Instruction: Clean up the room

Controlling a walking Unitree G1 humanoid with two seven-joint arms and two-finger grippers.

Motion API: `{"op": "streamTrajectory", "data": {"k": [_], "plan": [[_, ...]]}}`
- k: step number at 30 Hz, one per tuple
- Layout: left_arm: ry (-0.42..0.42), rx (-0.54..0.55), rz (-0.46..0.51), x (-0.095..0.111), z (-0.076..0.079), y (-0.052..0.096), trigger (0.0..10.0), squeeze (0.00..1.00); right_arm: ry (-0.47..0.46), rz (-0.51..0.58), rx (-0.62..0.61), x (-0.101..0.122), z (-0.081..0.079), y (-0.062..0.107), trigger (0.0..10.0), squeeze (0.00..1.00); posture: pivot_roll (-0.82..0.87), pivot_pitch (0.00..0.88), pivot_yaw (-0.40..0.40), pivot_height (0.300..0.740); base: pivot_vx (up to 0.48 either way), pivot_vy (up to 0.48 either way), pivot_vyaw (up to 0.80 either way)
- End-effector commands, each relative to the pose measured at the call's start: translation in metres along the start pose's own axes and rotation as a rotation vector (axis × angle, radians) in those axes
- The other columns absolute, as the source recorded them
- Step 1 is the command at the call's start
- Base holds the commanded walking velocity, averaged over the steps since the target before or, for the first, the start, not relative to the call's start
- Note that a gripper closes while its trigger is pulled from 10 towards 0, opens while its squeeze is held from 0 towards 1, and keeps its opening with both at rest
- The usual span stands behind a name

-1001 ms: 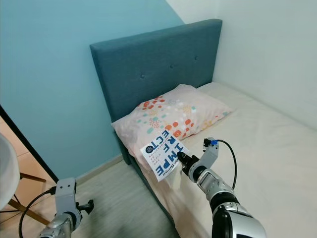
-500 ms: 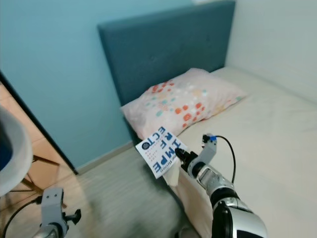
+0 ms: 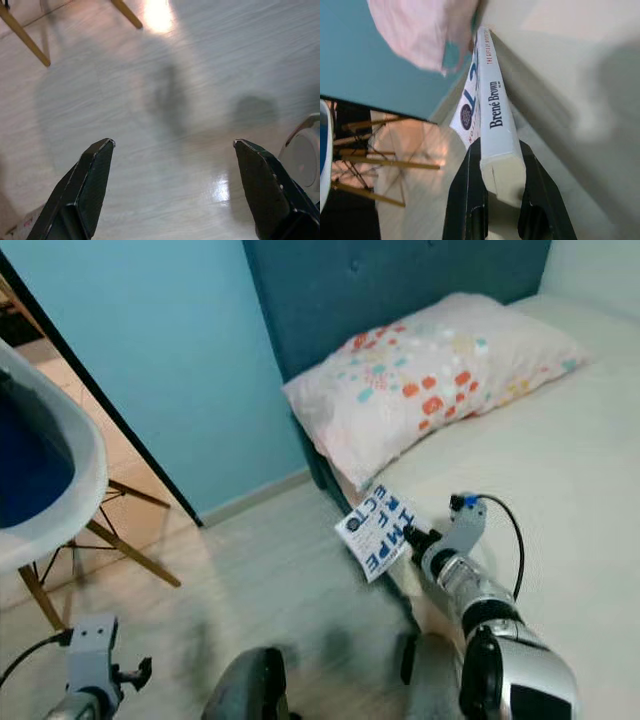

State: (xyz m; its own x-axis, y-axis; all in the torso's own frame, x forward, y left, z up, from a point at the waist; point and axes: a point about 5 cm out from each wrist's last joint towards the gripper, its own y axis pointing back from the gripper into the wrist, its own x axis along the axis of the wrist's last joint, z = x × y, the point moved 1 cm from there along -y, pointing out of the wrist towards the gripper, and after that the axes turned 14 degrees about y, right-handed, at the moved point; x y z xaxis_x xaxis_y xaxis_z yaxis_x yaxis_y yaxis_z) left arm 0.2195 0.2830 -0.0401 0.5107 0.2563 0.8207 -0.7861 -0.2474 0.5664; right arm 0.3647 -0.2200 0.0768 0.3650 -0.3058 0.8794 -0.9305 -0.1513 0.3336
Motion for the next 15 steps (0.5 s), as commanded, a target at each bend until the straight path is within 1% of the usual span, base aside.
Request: {"op": "streamTrajectory", "data": {"k": [1,2,4,8,11,12,14,15], "plan": [[-0.035,0.024,-0.003,0.001,-0.016,0.004,10.0,0.00,0.008,0.148,-0.044,0.038,0.009,0.002,10.0,0.00,0.07,0.245,0.124,0.600,0.000,0.000,0.00],[-0.035,0.024,-0.003,0.001,-0.016,0.004,10.0,0.00,0.008,0.148,-0.044,0.038,0.009,0.002,10.0,0.00,0.07,0.245,0.124,0.600,0.000,0.000,0.00],[-0.045,0.021,-0.015,-0.003,-0.016,0.005,10.0,0.00,0.030,0.185,-0.059,0.056,0.012,0.004,10.0,0.00,0.05,0.236,0.120,0.600,0.000,0.000,0.00],[-0.049,0.012,-0.023,-0.005,-0.013,0.005,10.0,0.00,0.035,0.185,-0.069,0.059,0.012,0.003,10.0,0.00,0.05,0.234,0.119,0.600,0.000,0.000,0.00],[-0.048,0.001,-0.022,-0.005,-0.008,0.004,10.0,0.00,0.042,0.171,-0.067,0.056,0.010,0.002,10.0,0.00,0.05,0.226,0.119,0.600,0.000,0.000,0.00],[-0.057,-0.017,-0.022,-0.005,-0.004,0.003,10.0,0.00,0.076,0.127,-0.083,0.048,0.010,0.001,10.0,0.00,0.05,0.224,0.119,0.600,0.000,0.000,0.00],[-0.059,-0.021,-0.021,-0.005,-0.003,0.003,10.0,0.00,0.105,0.069,-0.099,0.037,0.010,0.001,10.0,0.00,0.05,0.226,0.121,0.600,0.000,0.000,0.00],[-0.059,-0.021,-0.021,-0.005,-0.003,0.003,10.0,0.00,0.105,0.069,-0.099,0.037,0.010,0.001,10.0,0.00,0.05,0.226,0.121,0.600,0.000,0.000,0.00]]}}
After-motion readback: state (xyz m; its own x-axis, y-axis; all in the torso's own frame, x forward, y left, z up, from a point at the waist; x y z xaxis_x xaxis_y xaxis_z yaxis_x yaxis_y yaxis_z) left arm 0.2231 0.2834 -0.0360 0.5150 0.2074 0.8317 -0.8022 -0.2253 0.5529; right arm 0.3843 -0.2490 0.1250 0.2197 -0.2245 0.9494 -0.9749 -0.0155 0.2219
